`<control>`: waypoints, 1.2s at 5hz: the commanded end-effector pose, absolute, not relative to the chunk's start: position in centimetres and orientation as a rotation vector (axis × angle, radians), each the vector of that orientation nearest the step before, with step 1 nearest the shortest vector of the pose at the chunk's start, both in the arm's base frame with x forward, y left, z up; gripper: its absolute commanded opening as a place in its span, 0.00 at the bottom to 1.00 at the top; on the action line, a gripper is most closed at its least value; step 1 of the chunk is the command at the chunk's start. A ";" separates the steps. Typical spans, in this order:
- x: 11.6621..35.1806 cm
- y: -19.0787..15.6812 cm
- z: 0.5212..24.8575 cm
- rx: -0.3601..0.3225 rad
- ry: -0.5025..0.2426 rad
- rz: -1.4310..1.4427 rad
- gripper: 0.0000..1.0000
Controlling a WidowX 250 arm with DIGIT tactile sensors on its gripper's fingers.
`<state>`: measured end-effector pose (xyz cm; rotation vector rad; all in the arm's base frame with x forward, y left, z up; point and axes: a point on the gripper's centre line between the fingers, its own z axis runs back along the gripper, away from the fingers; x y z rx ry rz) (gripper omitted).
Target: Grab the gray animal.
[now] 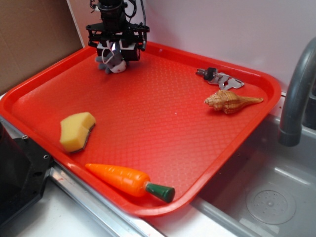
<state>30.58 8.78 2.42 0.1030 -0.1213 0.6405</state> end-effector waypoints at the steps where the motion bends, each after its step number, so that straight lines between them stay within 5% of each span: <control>1: 28.3 10.2 7.1 0.139 -0.090 0.633 0.00; 2: 25.2 9.4 11.8 0.008 -0.078 0.626 0.00; 3: 21.8 7.8 16.9 -0.119 0.062 0.730 0.00; 5: 18.0 5.4 26.5 -0.094 -0.139 0.508 0.00; 6: 19.0 7.7 24.4 -0.080 -0.140 0.579 1.00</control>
